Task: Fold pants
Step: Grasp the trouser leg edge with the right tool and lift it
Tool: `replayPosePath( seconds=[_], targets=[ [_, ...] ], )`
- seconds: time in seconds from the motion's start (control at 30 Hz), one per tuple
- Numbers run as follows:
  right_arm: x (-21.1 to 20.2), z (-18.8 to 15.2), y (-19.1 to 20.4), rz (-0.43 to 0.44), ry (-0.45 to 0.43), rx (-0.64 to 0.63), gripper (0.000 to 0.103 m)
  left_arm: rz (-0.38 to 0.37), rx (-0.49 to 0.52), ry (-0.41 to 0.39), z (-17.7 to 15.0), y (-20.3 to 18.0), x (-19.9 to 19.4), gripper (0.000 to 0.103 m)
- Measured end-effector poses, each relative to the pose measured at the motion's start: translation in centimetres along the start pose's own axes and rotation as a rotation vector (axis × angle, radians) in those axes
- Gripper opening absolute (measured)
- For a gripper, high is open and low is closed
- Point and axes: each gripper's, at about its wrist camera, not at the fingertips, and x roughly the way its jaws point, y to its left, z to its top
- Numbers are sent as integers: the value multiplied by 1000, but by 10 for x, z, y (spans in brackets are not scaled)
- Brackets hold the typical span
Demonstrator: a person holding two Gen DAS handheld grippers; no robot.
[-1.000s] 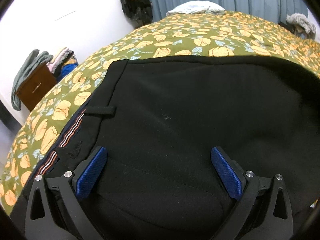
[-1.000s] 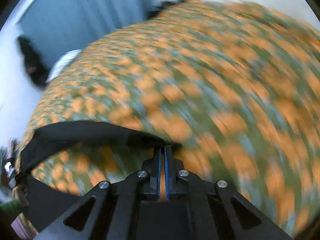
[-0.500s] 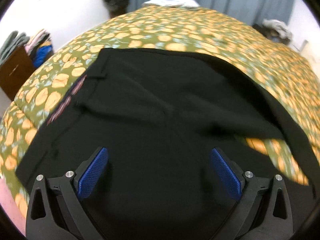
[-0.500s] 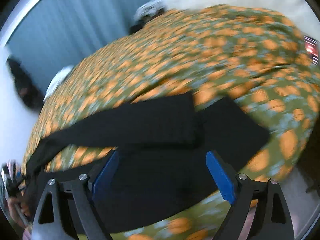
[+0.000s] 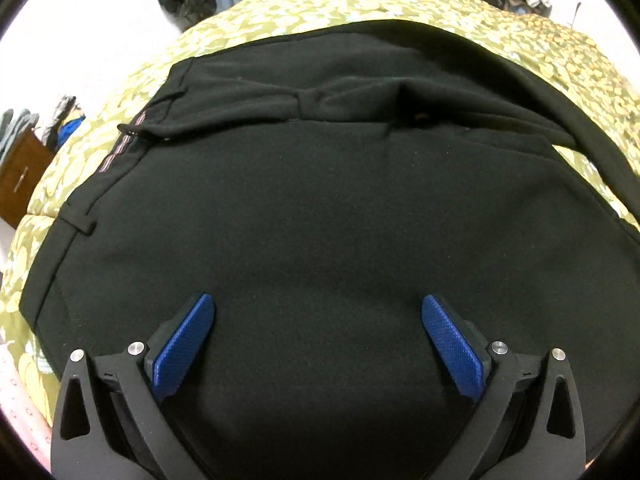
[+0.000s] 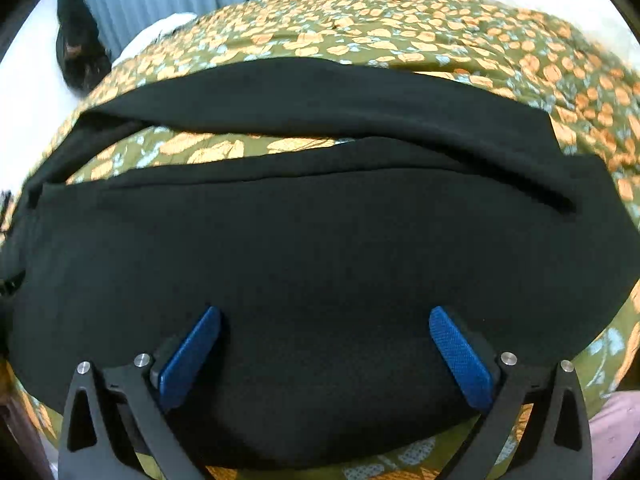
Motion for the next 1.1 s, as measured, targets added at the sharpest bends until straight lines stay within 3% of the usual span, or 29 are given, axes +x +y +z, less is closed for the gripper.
replayPosePath(
  seconds=[0.3, 0.47, 0.63, 0.7, 0.8, 1.0, 1.1],
  targets=[
    [-4, -9, 3, -6, -71, 5, 103, 13, 8, -11, -3, -3, 1, 102],
    [-16, -3, -3, 54, -75, 2, 103, 14, 10, -18, -6, -2, 0, 102],
    [-58, 5, -61, 250, -311, 308, 103, 19, 13, -30, -8, -3, 0, 102],
    [-53, 7, -88, 353, -324, 442, 103, 25, 15, -33, -7, -3, 1, 102],
    [-34, 14, -117, 400, -292, 563, 102, 33, 14, -36, -8, -4, 1, 103],
    [-7, 32, -178, 426, -335, 813, 82, 35, 13, -37, -8, -5, 0, 102],
    [7, 38, -204, 451, -339, 984, 61, 36, 12, -37, -7, -5, 0, 103]
  ],
)
